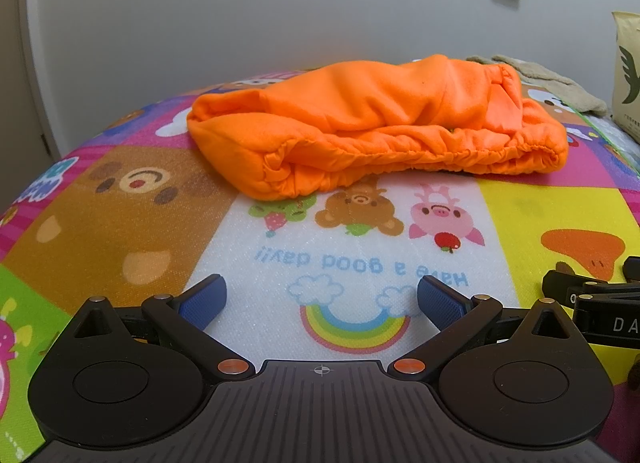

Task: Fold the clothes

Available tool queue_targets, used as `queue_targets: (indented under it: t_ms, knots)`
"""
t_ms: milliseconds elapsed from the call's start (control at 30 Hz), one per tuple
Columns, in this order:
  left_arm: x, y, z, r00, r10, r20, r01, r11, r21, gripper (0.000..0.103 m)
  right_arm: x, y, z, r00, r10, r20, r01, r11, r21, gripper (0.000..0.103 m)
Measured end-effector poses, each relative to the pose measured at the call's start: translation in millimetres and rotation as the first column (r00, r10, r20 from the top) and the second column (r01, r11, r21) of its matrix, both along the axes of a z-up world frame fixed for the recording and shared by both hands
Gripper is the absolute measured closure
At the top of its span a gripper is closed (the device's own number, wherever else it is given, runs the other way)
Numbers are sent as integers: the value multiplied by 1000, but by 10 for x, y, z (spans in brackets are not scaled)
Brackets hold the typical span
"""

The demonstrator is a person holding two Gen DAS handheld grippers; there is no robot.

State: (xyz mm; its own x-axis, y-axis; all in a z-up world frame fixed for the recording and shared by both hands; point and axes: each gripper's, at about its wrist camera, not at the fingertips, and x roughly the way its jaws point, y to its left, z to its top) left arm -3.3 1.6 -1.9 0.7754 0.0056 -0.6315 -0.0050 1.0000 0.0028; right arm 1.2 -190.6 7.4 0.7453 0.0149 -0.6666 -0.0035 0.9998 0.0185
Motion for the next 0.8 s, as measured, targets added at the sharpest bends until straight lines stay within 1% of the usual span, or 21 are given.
queue_targets:
  t_ms: [800]
  knots:
    - [0, 3, -12, 1000, 0, 0, 0, 1000, 0, 0, -1, 2, 4, 1000, 0, 0, 0, 1000, 0, 0]
